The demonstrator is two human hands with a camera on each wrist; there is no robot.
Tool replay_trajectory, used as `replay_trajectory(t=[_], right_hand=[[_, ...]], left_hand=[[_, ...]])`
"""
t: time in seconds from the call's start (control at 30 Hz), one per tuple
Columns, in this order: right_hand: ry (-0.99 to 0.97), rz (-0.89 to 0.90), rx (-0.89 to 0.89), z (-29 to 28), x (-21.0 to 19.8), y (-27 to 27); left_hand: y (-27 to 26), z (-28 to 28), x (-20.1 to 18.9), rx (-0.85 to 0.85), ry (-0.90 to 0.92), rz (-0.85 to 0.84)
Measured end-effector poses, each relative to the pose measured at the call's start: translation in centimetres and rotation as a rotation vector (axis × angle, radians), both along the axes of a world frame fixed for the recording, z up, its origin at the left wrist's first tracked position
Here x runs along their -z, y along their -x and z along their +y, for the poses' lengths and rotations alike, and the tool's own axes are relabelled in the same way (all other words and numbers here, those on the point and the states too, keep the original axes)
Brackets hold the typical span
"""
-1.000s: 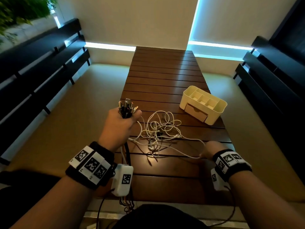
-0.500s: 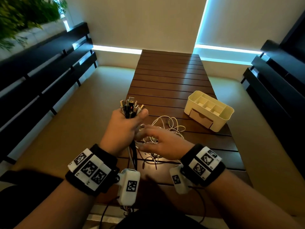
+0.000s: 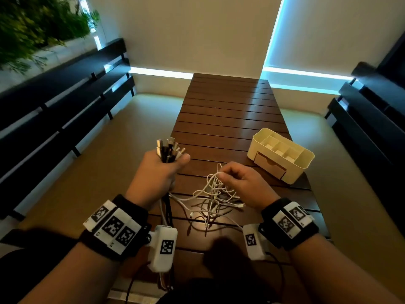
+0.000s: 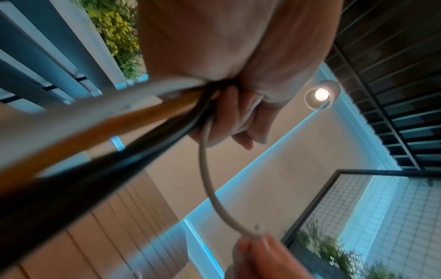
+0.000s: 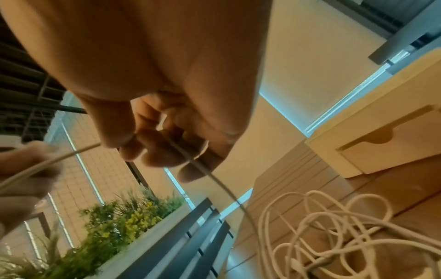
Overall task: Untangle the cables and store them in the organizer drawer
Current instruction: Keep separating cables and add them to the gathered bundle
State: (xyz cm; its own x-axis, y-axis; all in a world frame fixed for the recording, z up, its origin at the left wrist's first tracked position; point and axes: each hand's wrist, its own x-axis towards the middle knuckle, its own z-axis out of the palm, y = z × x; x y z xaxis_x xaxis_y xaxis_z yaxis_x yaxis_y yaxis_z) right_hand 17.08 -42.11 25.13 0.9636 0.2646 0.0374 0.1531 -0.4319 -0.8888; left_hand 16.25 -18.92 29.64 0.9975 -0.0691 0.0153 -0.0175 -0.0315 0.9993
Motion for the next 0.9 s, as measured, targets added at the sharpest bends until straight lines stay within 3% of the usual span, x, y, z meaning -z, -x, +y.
replay_trajectory(t=[0.1,0.4,0.5,0.57,0.67,0.7,0.83,0.9], right_hand=[[0.042,-0.088,0.0,0.6,-1.0,0.2],[0.062,-0.258,-0.022,0.6,-2.4,0.8],[0.006,-0.248,-0.01,0.5,-2.3,0.9],[-0.004,-0.223,0.002,0.1,-1.6,0.7],[-0.016,-0.144,0.082,-1.0,0.2,0.2],[-0.02,-0.127,0.11,-1.3,0.6,0.1],[0.001,-0.226,0.175,-1.8,0.0,-0.6],[0.09,-0.317,0.159,-2.1,-0.9,-1.0]], left_hand=[[0.4,-2.0,0.4,0.081,-0.171,-0.07],[0.7,-3.8,0.4,0.213,-0.258,-0.022],[1.0,-3.8,-0.1,0.184,-0.321,-0.096],[0.9,-3.3,-0.3,0.114,-0.284,-0.118],[0.6,-1.8,-0.5,0.079,-0.036,-0.025],[0.7,-1.4,-0.5,0.08,-0.027,-0.005],[0.7,-1.1,0.3,0.116,-0.457,0.041],[0.5,-1.0,1.0,0.064,-0.496,0.071]])
